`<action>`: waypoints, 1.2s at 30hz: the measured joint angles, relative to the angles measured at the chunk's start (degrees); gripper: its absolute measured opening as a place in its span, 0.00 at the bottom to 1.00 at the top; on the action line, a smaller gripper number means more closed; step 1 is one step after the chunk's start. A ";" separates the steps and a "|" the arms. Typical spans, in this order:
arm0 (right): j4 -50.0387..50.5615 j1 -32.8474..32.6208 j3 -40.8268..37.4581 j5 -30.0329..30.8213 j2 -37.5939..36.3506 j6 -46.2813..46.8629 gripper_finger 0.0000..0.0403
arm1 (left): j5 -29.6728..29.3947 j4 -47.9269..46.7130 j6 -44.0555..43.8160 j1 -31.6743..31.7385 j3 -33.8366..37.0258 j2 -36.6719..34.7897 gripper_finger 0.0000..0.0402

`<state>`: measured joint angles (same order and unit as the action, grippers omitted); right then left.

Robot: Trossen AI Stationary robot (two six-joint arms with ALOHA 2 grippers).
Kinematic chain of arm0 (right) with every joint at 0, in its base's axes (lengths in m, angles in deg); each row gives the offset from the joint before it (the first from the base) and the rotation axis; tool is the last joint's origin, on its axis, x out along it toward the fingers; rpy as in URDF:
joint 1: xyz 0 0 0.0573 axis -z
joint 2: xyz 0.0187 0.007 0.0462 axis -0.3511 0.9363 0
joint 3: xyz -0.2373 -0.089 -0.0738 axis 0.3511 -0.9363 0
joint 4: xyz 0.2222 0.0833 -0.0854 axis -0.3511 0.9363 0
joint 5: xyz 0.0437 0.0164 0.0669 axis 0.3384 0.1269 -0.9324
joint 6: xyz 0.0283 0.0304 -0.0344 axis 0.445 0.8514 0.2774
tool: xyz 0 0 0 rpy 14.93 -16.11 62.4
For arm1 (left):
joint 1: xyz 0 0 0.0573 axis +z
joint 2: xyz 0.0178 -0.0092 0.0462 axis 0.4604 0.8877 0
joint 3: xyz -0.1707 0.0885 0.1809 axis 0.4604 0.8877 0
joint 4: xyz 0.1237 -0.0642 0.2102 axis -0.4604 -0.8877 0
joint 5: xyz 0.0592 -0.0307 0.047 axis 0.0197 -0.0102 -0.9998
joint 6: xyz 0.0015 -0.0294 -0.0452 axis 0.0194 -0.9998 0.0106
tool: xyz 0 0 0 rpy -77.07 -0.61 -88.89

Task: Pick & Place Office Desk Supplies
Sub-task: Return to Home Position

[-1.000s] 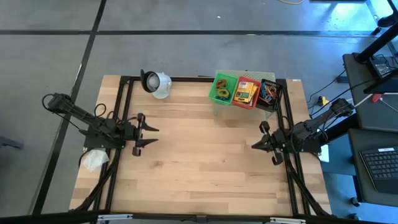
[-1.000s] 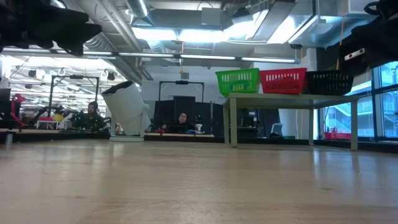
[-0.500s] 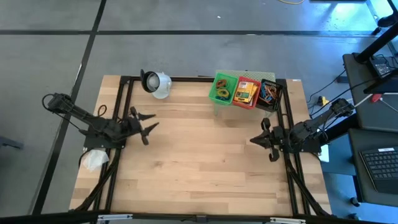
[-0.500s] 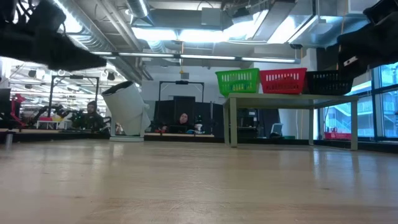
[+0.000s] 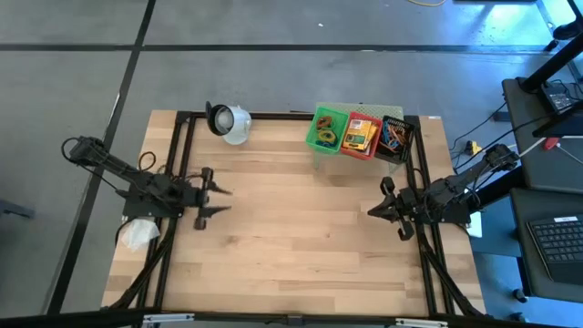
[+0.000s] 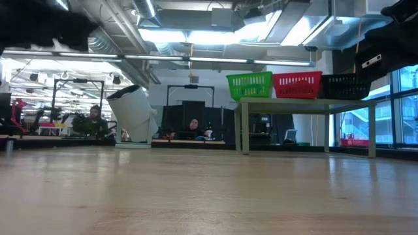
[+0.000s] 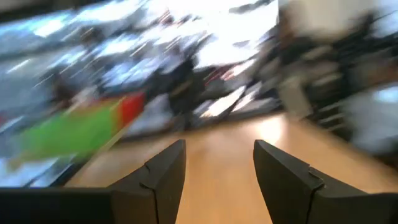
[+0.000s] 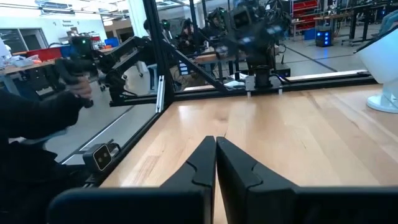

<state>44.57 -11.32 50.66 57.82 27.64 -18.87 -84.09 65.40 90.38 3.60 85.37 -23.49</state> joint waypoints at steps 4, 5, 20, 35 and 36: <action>0.02 0.00 0.02 0.00 0.00 0.00 0.04 | 15.94 8.69 3.80 -0.02 0.00 -0.02 0.44; 0.02 0.00 0.04 0.00 0.00 0.00 0.04 | 17.80 9.95 2.75 -0.02 -0.01 -0.02 0.44; 0.00 0.00 0.07 0.46 0.02 2.96 0.04 | -2.72 -0.92 -1.02 0.00 0.00 0.00 0.37; 0.02 0.00 0.07 0.64 0.02 2.84 0.04 | -10.71 -1.09 -6.18 -0.02 0.00 0.00 0.37; 0.03 0.00 0.07 0.63 0.01 2.84 0.04 | -11.86 -1.09 -7.05 -0.02 0.00 0.00 0.37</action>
<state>44.60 -11.32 50.73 58.45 27.66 -16.02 -95.95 64.32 83.33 3.58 85.37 -23.49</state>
